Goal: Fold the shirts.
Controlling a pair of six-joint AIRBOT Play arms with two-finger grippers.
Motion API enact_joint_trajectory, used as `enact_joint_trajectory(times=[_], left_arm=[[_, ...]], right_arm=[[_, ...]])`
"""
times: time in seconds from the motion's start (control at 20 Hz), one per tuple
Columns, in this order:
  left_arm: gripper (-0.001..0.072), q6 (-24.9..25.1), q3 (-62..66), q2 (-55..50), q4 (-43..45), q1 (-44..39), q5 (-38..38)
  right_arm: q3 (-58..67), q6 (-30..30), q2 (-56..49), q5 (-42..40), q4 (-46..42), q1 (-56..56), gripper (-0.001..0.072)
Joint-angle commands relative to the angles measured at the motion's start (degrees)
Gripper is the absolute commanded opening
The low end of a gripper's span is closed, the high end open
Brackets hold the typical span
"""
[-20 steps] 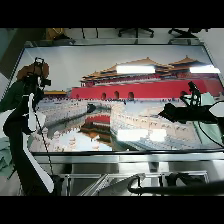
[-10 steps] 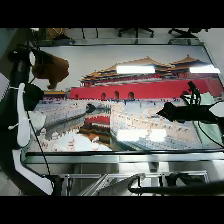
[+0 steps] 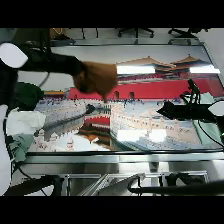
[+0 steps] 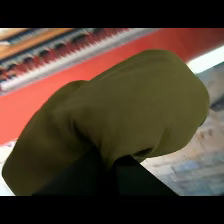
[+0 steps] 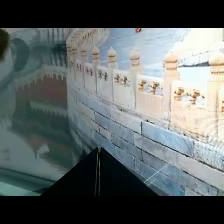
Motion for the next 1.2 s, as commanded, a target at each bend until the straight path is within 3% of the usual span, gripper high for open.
enact_joint_trajectory(times=[0.0, 0.15, 0.2, 0.25, 0.3, 0.4, 0.6, 0.75, 0.85, 1.0, 1.15], left_arm=[[0.0011, 0.13, -13.62, 1.51, -5.38, -6.82, 1.03], [0.0013, 0.13, -20.13, -2.84, -5.53, -10.93, 4.50], [0.0016, 0.11, -20.55, -4.63, -5.51, -11.74, 4.70], [0.0018, -0.13, -20.11, -6.27, -5.51, -12.09, 3.96], [0.0042, -0.28, -18.84, -7.52, -5.38, -12.00, 2.32], [0.0701, -2.23, -14.27, -9.16, -5.42, -10.21, -3.82], [0.0701, -5.44, -8.59, -7.23, -5.31, -3.61, -19.69], [0.0701, -5.51, -17.81, 0.26, -4.87, -1.20, -21.35], [0.0701, -5.42, -30.51, 6.80, -5.22, -1.86, -13.05], [0.0700, -5.40, -47.93, 12.74, -7.17, -5.95, 8.20], [0.0699, -2.84, -55.65, 11.80, -12.48, -9.73, 25.05]], right_arm=[[-0.02, -2.56, -1.38, 0.20, -0.13, 0.02, 0.0023], [-0.02, -3.39, -2.36, 1.25, -0.13, 0.02, 0.0025], [-0.02, -3.37, -2.67, 1.79, -0.15, 0.02, 0.0082], [-0.02, -3.39, -2.95, 2.43, -0.15, 0.02, 0.0291], [-0.02, -3.43, -3.13, 3.15, -0.13, 0.02, 0.0434], [-0.02, -4.68, -3.30, 4.42, 0.15, 0.04, 0.0442], [-0.31, -5.55, -3.41, 9.05, 0.85, 0.31, 0.0442], [-3.56, -8.31, -3.41, 8.59, 2.49, 4.00, 0.0442], [-7.85, -8.48, -3.52, 3.93, 3.61, 8.39, 0.0443], [-12.66, -8.50, -5.60, -5.62, 4.52, 16.13, 0.0443], [-12.76, -11.85, -10.49, -13.18, 5.99, 22.40, 0.0442]])
